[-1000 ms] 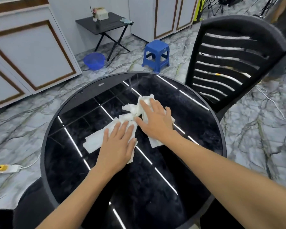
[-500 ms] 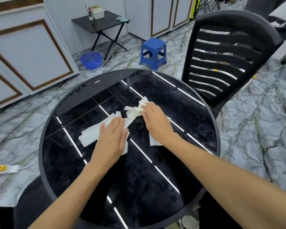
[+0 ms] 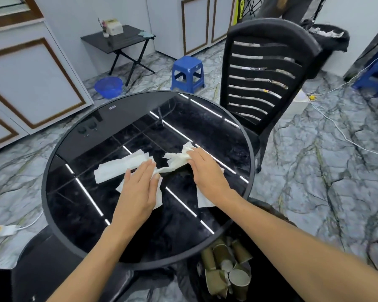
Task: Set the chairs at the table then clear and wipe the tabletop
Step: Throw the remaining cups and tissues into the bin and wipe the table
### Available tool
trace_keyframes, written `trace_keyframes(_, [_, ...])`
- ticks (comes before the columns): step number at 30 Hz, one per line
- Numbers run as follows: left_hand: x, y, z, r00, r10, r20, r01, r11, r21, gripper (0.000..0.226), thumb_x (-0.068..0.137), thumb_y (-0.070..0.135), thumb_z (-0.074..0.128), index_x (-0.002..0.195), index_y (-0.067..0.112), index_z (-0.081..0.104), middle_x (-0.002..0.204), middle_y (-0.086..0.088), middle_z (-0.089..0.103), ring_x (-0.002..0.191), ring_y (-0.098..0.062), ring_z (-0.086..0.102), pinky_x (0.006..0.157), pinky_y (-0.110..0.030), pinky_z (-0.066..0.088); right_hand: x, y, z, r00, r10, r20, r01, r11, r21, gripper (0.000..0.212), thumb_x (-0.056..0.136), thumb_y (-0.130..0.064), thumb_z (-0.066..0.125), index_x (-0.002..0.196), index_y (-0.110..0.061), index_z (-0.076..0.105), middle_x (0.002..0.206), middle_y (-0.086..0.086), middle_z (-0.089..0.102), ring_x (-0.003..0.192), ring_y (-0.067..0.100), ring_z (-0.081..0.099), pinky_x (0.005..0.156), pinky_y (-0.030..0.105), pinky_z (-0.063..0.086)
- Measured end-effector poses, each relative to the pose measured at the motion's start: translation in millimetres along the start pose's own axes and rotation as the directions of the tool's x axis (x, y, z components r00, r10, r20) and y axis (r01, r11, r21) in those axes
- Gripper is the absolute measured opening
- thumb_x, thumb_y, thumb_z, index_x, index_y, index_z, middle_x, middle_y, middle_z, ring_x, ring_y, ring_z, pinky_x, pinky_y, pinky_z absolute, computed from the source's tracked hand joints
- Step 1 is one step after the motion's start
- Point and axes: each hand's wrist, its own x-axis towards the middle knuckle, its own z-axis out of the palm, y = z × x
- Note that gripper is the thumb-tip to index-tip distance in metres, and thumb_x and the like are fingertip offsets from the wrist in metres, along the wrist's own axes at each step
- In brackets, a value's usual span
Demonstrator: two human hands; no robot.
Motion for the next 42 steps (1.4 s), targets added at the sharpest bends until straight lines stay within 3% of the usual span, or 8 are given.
trace_keyframes(8, [-37, 30, 13, 1.000, -0.006, 0.031, 0.006, 1.000, -0.020, 0.044, 0.107, 0.029, 0.035, 0.148, 0.016, 0.042, 0.149, 0.014, 0.042, 0.138, 0.000, 0.036, 0.120, -0.033, 0.001, -52, 7, -34, 0.999, 0.042, -0.013, -0.042, 0.999, -0.003, 0.017, 0.100, -0.001, 0.048, 0.111, -0.007, 0.060, 0.107, 0.003, 0.058, 0.092, 0.019, 0.053, 0.079, 0.033, 0.049])
trace_keyframes(15, [-59, 60, 29, 0.999, 0.033, 0.032, -0.030, 0.997, -0.074, 0.033, 0.107, 0.024, 0.035, 0.138, 0.020, 0.047, 0.131, 0.022, 0.045, 0.114, 0.026, 0.034, 0.121, -0.042, 0.009, -98, 24, -74, 0.997, 0.073, -0.023, -0.073, 0.997, -0.006, 0.019, 0.101, -0.004, 0.045, 0.113, -0.007, 0.059, 0.110, 0.005, 0.057, 0.096, 0.021, 0.053, 0.081, 0.037, 0.050])
trace_keyframes(21, [-69, 88, 47, 0.993, 0.073, 0.097, -0.069, 0.996, -0.049, 0.039, 0.108, 0.033, 0.030, 0.142, 0.023, 0.046, 0.144, 0.012, 0.052, 0.132, -0.007, 0.048, 0.124, -0.044, 0.012, -141, 37, -103, 0.988, 0.153, -0.028, -0.153, 0.988, 0.006, 0.025, 0.103, -0.004, 0.042, 0.120, -0.009, 0.058, 0.120, 0.004, 0.058, 0.107, 0.020, 0.053, 0.094, 0.033, 0.047])
trace_keyframes(24, [-73, 104, 57, 0.987, 0.119, 0.110, -0.113, 0.992, -0.053, 0.039, 0.106, 0.036, 0.028, 0.135, 0.024, 0.050, 0.131, 0.022, 0.052, 0.122, -0.007, 0.054, 0.116, -0.030, 0.013, -161, 44, -116, 0.980, 0.195, -0.027, -0.195, 0.981, 0.007, 0.024, 0.104, -0.006, 0.042, 0.123, -0.008, 0.058, 0.121, 0.005, 0.057, 0.107, 0.020, 0.053, 0.092, 0.034, 0.048])
trace_keyframes(29, [-82, 128, 78, 0.984, 0.119, 0.134, -0.109, 0.991, -0.080, 0.040, 0.106, 0.035, 0.031, 0.140, 0.021, 0.049, 0.140, 0.010, 0.055, 0.129, -0.007, 0.050, 0.124, -0.048, 0.017, -190, 50, -138, 0.957, 0.289, -0.031, -0.287, 0.957, 0.047, 0.026, 0.106, -0.016, 0.044, 0.127, -0.008, 0.056, 0.127, 0.003, 0.055, 0.115, 0.015, 0.050, 0.100, 0.021, 0.040])
trace_keyframes(33, [-93, 147, 92, 0.974, 0.174, 0.147, -0.161, 0.982, -0.096, 0.036, 0.105, 0.035, 0.034, 0.130, 0.018, 0.055, 0.116, 0.009, 0.063, 0.110, -0.014, 0.058, 0.116, -0.051, 0.031, -210, 57, -147, 0.956, 0.289, -0.041, -0.289, 0.957, 0.011, 0.020, 0.104, -0.016, 0.048, 0.118, -0.006, 0.058, 0.115, 0.004, 0.058, 0.105, 0.018, 0.053, 0.093, 0.034, 0.046])
trace_keyframes(37, [-106, 157, 107, 0.969, 0.229, 0.094, -0.220, 0.970, -0.102, 0.047, 0.102, 0.038, 0.033, 0.136, 0.016, 0.056, 0.133, 0.014, 0.056, 0.129, -0.005, 0.048, 0.121, -0.043, 0.025, -227, 66, -147, 0.950, 0.306, -0.056, -0.307, 0.952, -0.011, 0.020, 0.103, -0.016, 0.051, 0.117, -0.005, 0.060, 0.114, 0.006, 0.060, 0.105, 0.020, 0.054, 0.093, 0.029, 0.044])
trace_keyframes(42, [-120, 156, 129, 0.960, 0.257, 0.109, -0.249, 0.965, -0.080, 0.041, 0.103, 0.031, 0.038, 0.133, 0.013, 0.059, 0.131, 0.005, 0.062, 0.127, -0.009, 0.053, 0.123, -0.037, 0.020, -245, 76, -136, 0.943, 0.329, -0.050, -0.330, 0.943, -0.029, 0.018, 0.102, -0.015, 0.054, 0.115, -0.005, 0.062, 0.112, 0.006, 0.061, 0.103, 0.020, 0.056, 0.090, 0.022, 0.041])
